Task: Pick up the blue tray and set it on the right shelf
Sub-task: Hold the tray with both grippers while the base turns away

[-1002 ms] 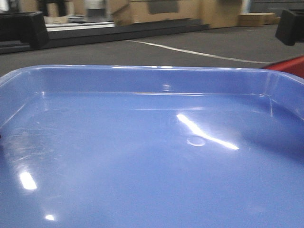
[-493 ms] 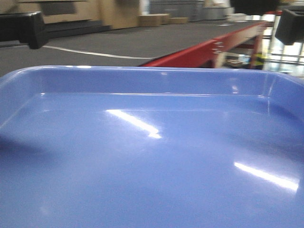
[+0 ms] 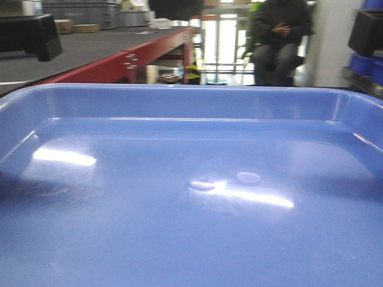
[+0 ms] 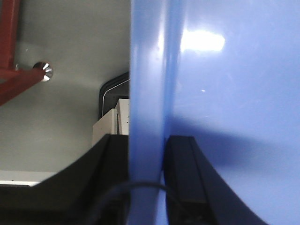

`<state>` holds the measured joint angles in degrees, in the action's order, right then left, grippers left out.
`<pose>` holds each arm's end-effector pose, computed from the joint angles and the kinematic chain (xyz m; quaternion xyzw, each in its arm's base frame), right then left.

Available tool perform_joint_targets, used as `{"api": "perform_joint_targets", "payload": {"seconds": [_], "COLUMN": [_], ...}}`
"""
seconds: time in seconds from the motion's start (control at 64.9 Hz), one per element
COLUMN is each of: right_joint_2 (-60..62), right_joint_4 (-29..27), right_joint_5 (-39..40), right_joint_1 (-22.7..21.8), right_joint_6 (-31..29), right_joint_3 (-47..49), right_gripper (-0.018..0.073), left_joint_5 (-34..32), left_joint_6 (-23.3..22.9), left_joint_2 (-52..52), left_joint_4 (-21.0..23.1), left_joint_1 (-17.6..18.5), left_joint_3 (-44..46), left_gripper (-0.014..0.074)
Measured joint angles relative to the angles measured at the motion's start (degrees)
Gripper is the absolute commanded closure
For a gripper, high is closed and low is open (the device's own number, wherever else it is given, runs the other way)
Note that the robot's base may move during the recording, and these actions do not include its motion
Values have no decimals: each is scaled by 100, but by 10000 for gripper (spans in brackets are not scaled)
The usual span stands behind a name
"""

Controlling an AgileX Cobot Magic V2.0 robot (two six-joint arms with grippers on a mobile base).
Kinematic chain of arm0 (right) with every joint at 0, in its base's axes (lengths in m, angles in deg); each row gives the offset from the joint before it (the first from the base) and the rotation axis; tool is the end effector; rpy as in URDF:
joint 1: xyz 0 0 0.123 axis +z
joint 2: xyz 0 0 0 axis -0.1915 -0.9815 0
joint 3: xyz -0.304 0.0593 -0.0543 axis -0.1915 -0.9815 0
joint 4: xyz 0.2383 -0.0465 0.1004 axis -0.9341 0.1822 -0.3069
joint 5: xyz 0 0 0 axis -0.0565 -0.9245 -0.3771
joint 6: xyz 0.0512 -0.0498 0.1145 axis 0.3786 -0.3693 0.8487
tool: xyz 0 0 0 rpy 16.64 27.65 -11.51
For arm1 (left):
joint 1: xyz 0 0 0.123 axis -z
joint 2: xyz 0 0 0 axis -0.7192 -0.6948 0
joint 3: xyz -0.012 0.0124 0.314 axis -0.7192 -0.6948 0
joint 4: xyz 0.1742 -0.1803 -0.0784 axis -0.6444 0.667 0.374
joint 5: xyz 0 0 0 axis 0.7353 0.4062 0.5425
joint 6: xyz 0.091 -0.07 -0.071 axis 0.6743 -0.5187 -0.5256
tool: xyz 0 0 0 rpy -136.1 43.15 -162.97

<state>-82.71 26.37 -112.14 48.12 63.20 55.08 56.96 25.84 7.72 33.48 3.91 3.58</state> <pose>0.1664 0.1177 0.2696 0.0725 0.9883 0.0689 0.1151 0.1492 -0.1692 0.2713 0.0022 0.9959 -0.0549 0.0713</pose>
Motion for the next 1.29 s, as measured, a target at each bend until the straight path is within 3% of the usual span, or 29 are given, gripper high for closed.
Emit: {"api": "perform_joint_targets", "payload": {"seconds": [1.295], "right_joint_2": [0], "right_joint_4": [0], "right_joint_5": [-12], "right_joint_1": [0], "right_joint_6": [0], "right_joint_3": [0], "right_gripper": [295], "left_joint_5": [13], "left_joint_6": [0], "left_joint_2": [0], "left_joint_4": [21], "left_joint_1": [0], "left_joint_3": [0], "left_gripper": [524]}}
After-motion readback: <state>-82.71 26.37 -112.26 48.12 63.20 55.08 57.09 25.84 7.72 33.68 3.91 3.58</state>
